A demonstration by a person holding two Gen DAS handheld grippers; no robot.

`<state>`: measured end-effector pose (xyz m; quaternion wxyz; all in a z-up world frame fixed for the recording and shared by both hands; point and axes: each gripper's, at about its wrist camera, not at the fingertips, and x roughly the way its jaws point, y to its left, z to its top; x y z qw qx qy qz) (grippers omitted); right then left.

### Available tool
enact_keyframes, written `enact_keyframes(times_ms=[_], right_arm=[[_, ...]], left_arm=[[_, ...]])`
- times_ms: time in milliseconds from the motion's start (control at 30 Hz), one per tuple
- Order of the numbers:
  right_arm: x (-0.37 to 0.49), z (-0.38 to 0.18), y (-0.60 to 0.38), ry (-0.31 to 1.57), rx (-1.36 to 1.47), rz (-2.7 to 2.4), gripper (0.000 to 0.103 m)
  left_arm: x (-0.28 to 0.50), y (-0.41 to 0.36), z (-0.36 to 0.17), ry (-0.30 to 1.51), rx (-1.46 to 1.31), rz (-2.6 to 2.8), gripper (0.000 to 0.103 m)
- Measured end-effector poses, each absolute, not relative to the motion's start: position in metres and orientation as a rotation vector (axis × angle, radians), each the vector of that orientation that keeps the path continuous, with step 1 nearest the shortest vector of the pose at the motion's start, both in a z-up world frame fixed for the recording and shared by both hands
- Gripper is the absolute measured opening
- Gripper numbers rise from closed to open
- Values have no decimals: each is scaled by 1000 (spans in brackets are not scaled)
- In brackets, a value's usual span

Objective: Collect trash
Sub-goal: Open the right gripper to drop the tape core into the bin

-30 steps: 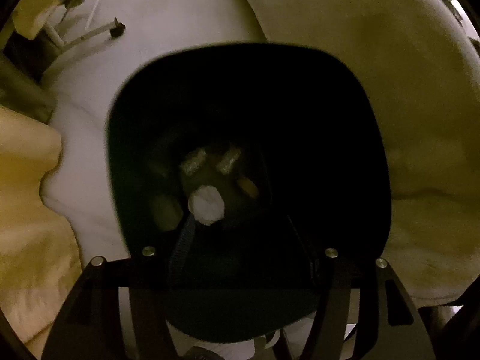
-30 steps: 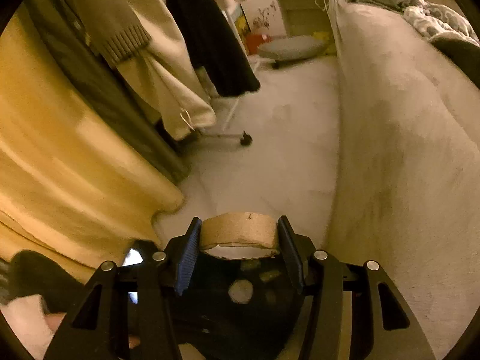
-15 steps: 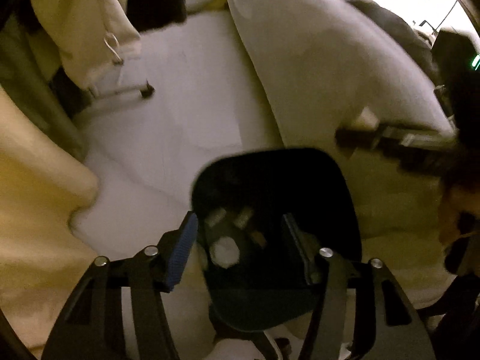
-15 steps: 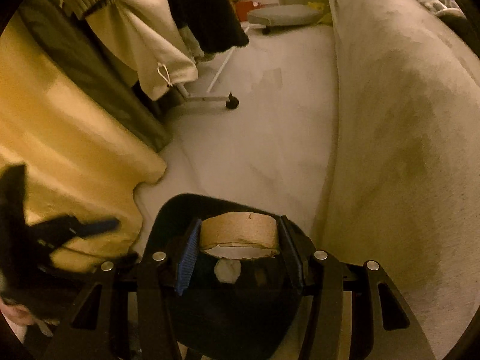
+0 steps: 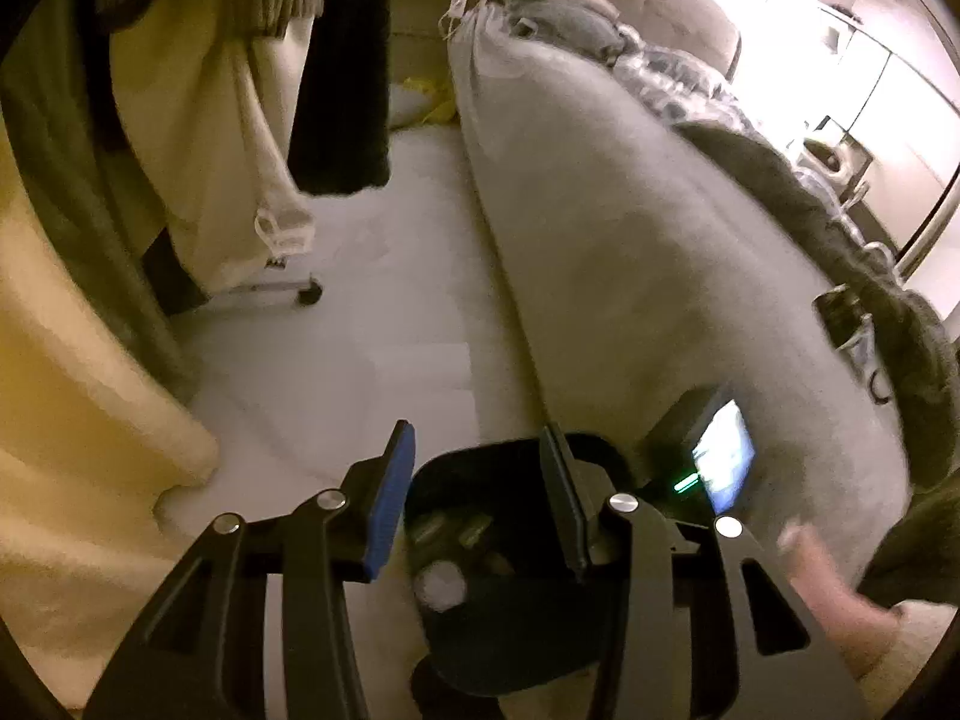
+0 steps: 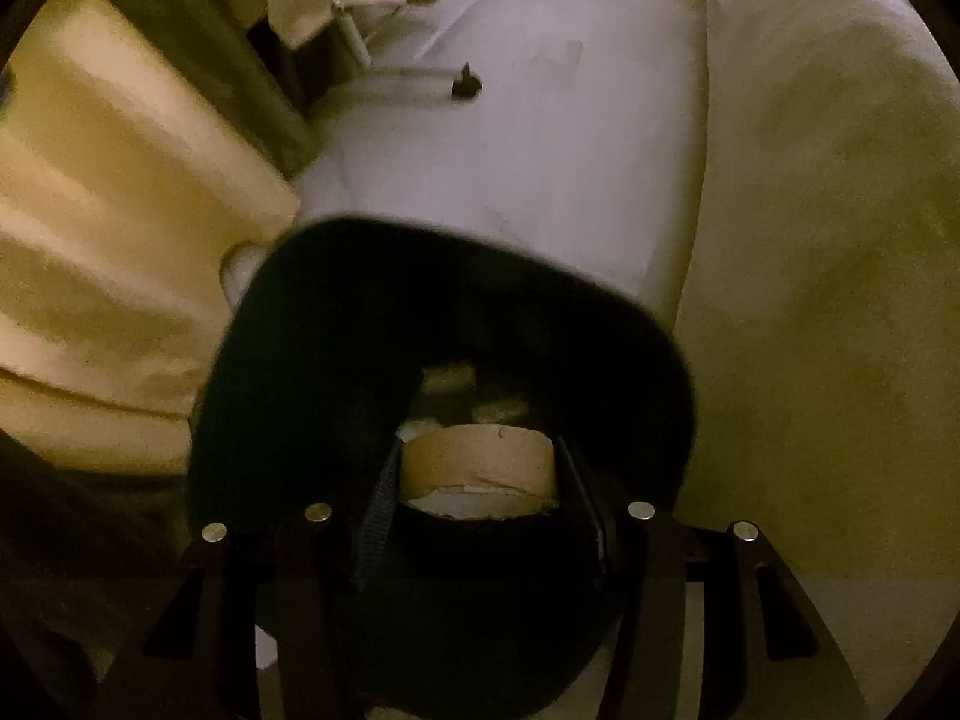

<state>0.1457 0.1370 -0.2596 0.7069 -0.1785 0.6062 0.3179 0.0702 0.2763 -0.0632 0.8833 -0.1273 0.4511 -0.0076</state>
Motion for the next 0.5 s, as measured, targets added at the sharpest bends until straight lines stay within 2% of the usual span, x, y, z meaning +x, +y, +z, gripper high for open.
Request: enact_keyframes(times_ms=[367, 400, 500], right_arm=[[129, -305, 139, 1451, -491, 671, 54], [128, -306, 140, 1449, -496, 673, 55], [124, -304, 142, 1436, -513, 684, 72]], left_arm=[[68, 268, -26, 848, -192, -40, 46], [69, 266, -22, 837, -187, -48, 46], [70, 260, -14, 813, -180, -72, 46]])
